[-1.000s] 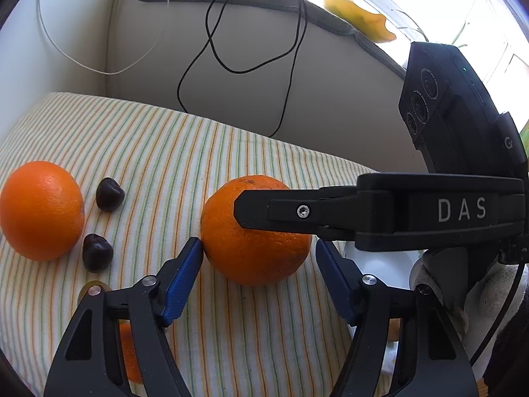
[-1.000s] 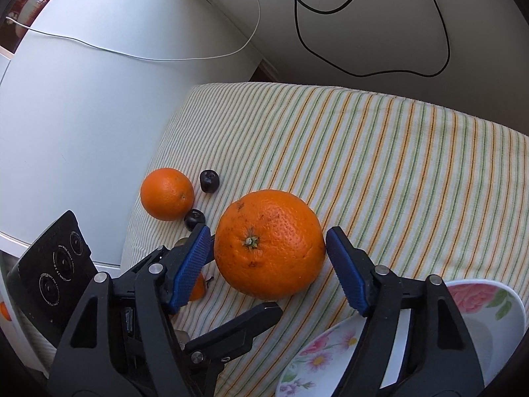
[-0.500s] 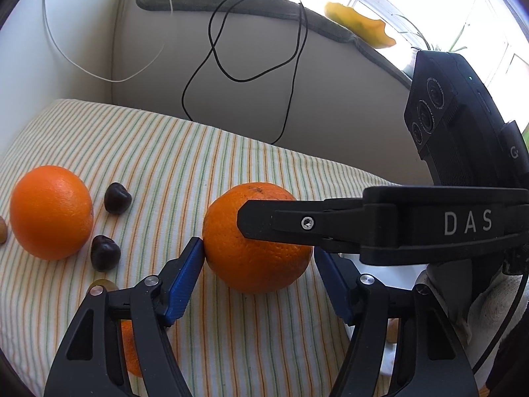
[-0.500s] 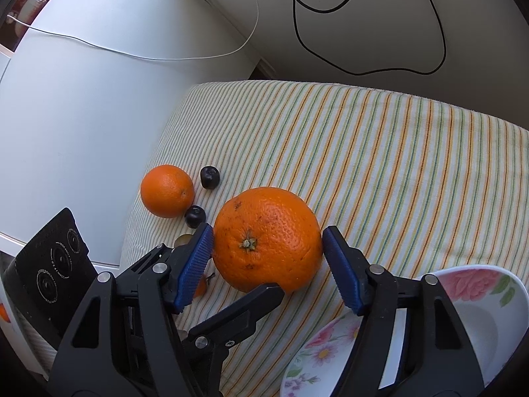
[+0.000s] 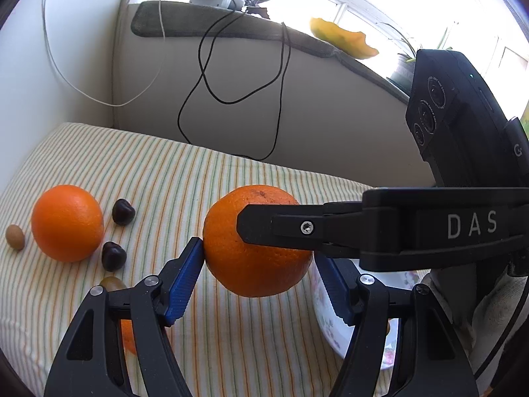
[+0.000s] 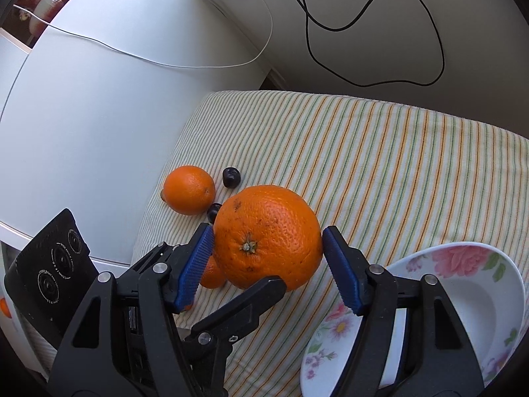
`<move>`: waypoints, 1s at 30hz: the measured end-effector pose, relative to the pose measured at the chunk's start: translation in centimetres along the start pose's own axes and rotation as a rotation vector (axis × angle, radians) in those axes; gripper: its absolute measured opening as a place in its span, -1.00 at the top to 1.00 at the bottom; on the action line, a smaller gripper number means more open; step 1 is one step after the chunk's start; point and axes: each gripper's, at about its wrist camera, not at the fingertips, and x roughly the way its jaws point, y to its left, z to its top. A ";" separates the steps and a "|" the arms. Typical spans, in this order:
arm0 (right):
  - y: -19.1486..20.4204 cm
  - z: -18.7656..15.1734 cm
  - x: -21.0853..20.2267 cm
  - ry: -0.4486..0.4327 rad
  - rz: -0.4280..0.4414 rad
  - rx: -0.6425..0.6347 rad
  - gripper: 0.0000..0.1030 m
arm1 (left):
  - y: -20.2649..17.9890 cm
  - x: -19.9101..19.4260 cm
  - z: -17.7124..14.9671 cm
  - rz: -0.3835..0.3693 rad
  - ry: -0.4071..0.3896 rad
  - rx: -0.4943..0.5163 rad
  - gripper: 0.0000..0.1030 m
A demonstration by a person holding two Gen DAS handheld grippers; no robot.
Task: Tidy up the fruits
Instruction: 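Close the left tool on the large orange while the right tool clamps it too, then lower the large orange into the plate and open both tools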
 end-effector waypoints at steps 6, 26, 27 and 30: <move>-0.2 -1.0 -2.5 -0.020 -0.011 0.008 -0.38 | -1.6 -0.8 -0.4 -0.034 -0.007 0.014 -0.31; -3.3 -5.1 -7.2 -0.050 -0.118 0.046 -0.38 | -7.7 0.9 -2.6 -0.124 0.057 0.090 -0.31; -3.6 -5.2 -7.2 -0.049 -0.120 0.049 -0.38 | -7.9 1.1 -2.7 -0.126 0.061 0.092 -0.31; -4.2 -5.6 -7.4 -0.047 -0.125 0.058 -0.38 | -8.4 1.6 -2.9 -0.130 0.073 0.099 -0.31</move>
